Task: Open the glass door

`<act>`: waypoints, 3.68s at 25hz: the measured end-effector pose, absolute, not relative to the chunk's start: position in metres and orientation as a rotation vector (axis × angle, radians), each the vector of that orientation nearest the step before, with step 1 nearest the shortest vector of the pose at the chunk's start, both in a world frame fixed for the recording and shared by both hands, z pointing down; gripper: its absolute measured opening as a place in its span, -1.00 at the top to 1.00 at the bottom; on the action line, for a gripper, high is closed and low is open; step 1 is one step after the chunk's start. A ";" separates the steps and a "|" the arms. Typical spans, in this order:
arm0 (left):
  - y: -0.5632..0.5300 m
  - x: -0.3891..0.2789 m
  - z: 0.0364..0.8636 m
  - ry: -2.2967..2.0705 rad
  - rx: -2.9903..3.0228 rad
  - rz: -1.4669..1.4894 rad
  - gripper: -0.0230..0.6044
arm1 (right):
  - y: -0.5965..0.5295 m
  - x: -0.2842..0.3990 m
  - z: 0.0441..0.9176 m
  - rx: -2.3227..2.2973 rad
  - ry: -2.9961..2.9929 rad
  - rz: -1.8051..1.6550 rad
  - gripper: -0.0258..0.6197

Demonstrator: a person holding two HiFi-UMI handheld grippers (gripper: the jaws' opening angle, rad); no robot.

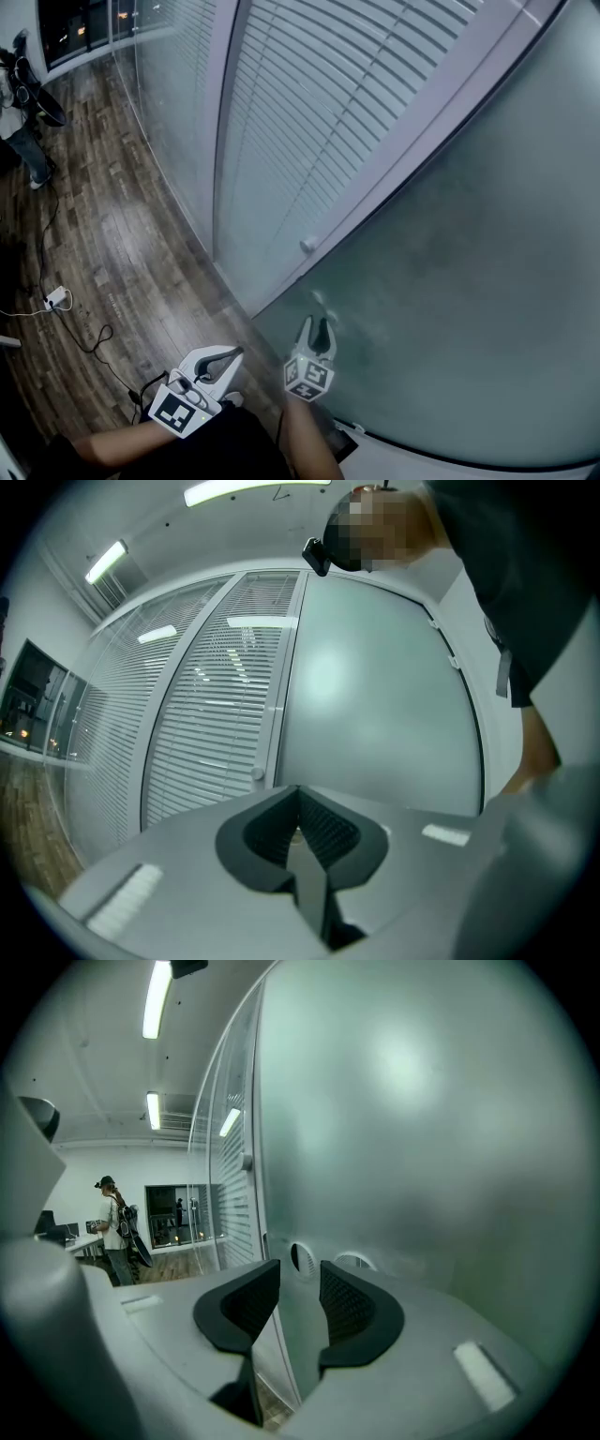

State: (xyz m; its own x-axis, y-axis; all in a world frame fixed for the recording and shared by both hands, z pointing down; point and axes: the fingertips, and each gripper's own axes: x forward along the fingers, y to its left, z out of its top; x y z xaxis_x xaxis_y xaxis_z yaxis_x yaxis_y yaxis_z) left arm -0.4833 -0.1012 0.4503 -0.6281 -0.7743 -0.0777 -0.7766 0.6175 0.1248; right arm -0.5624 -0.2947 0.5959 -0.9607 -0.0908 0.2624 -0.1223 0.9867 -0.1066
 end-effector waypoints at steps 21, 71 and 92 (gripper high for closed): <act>-0.064 -0.508 0.432 2.914 -1.181 0.240 0.93 | -0.321 -0.599 0.590 0.447 -2.798 0.174 0.45; 0.023 -0.467 0.433 2.808 -1.395 0.332 0.93 | -0.230 -0.498 0.581 0.470 -2.804 0.080 0.44; 0.021 -0.420 0.438 2.719 -1.584 0.418 0.93 | -0.169 -0.429 0.572 0.389 -2.848 0.056 0.53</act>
State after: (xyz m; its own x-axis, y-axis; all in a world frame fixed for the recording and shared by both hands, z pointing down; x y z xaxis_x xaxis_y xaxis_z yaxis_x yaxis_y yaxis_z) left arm -0.4203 0.0211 0.4377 -0.5016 -0.8589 -0.1035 -0.8503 0.4674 0.2420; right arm -0.4292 -0.1687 0.5720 -0.9288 -0.2583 0.2657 -0.2686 0.9633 -0.0024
